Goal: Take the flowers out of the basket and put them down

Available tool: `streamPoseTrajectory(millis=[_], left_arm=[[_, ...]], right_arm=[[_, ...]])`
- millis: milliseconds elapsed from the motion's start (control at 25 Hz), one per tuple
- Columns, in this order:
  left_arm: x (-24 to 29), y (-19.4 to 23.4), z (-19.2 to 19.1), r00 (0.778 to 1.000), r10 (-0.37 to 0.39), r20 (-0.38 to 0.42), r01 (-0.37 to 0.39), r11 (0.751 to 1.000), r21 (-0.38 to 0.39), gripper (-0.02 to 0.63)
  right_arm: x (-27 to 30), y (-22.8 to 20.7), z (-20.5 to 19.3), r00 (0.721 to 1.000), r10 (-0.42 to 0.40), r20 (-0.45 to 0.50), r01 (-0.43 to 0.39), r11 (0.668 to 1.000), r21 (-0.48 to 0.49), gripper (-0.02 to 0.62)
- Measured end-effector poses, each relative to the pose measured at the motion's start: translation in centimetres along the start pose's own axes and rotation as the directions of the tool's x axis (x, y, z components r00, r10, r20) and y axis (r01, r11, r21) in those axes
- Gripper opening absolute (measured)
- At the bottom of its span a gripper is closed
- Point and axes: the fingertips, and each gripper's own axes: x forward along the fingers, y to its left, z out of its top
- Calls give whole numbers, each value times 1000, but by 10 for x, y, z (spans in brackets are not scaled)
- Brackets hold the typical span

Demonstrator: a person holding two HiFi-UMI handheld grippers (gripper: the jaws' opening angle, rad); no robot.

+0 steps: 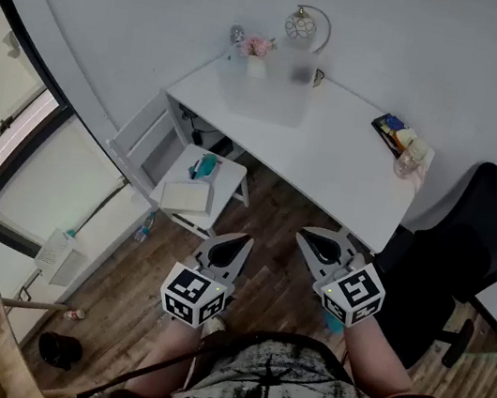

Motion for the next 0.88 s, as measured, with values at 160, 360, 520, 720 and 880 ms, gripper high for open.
streamPoseTrajectory(millis=[160,360,520,720,880], left_arm=[[-3,-5,3,1000,-7,21,7,1000,-8,14],[-3,-15,3,1000,-15,19,15,1000,-7,14],[-5,-18,4,1000,-8,15,8,1000,1,14],[-8,-25,5,1000,-3,14,3,1000,2,14],[-9,-26,3,1000,10,16,-10,1000,8,14]], right_arm=[[-1,7,-7,1000,15,-6,-15,1000,-3,14],[-4,13,-5,999,48,17,-49,998,50,15],[-4,21,10,997,62,34,-62,998,13,15],[-8,29,0,998,67,21,-67,998,-16,15],[-11,32,-7,998,68,16,-68,998,10,15]])
